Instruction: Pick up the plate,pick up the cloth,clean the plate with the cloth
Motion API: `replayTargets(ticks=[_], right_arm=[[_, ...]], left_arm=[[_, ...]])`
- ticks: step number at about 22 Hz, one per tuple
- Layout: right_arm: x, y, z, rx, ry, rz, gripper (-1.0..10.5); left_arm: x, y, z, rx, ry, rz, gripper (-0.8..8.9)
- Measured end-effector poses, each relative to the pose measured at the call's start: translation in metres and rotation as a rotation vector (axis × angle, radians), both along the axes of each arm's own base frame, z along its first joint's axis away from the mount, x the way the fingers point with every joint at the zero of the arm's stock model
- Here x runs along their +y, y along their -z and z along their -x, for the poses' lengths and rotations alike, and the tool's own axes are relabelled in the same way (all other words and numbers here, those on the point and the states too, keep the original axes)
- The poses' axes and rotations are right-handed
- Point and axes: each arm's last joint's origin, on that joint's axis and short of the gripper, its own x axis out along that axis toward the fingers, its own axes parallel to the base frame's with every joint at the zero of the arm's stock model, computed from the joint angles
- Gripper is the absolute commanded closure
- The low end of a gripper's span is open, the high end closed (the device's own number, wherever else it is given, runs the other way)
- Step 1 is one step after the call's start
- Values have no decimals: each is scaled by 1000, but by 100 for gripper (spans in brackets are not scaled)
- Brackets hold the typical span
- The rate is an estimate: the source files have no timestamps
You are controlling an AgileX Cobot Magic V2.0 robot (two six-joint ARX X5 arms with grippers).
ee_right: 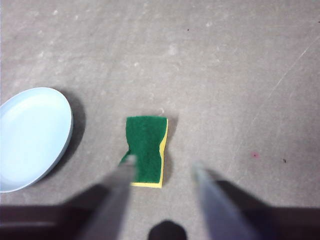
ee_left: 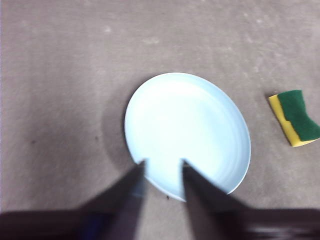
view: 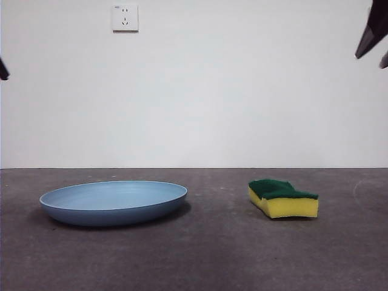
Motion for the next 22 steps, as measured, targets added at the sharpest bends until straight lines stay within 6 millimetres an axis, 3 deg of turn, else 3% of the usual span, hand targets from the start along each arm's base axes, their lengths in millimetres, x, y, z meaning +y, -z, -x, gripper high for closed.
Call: replayTargets(ticks=[5, 12, 15, 22], right_arm=[[0, 0, 0, 1, 0, 0, 442], [0, 0, 0, 1, 0, 0, 443], [0, 0, 0, 1, 0, 0, 443], [0, 0, 0, 2, 0, -1, 443]], left_arm=[[-1, 1, -19, 10, 11, 0, 460], [-14, -2, -90, 167, 43, -149, 460], [-22, 18, -117, 240, 66, -191, 468], [-46, 71, -143, 368, 119, -256, 468]])
